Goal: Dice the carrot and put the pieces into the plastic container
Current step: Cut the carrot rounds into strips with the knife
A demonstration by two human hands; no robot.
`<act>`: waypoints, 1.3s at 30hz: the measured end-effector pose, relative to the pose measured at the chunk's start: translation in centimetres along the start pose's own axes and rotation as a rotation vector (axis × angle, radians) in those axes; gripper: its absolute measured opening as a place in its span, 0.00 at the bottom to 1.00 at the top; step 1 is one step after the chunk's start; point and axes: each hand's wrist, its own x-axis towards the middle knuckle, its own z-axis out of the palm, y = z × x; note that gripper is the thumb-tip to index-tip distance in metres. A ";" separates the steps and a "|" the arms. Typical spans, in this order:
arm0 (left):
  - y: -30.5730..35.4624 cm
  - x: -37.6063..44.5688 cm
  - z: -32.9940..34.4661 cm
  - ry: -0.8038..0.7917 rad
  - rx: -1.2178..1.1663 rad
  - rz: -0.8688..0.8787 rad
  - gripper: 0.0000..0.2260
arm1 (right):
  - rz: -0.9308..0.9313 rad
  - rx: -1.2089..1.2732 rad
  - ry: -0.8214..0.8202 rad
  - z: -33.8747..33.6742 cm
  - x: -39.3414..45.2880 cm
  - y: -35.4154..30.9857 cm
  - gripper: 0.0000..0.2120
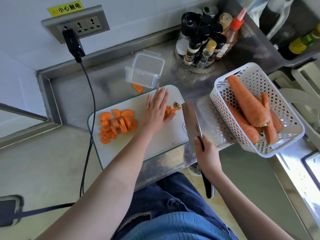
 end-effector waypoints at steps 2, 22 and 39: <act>0.0 -1.5 -1.1 0.040 -0.032 -0.027 0.31 | 0.000 0.008 -0.001 -0.1 -0.2 0.0 0.12; -7.3 -10.2 -7.0 -0.030 -0.051 -0.264 0.27 | -0.148 0.051 -0.074 2.0 0.2 -3.5 0.14; -2.6 -11.9 -7.7 -0.159 0.161 -0.182 0.25 | -0.161 0.019 -0.115 3.1 0.7 -4.0 0.14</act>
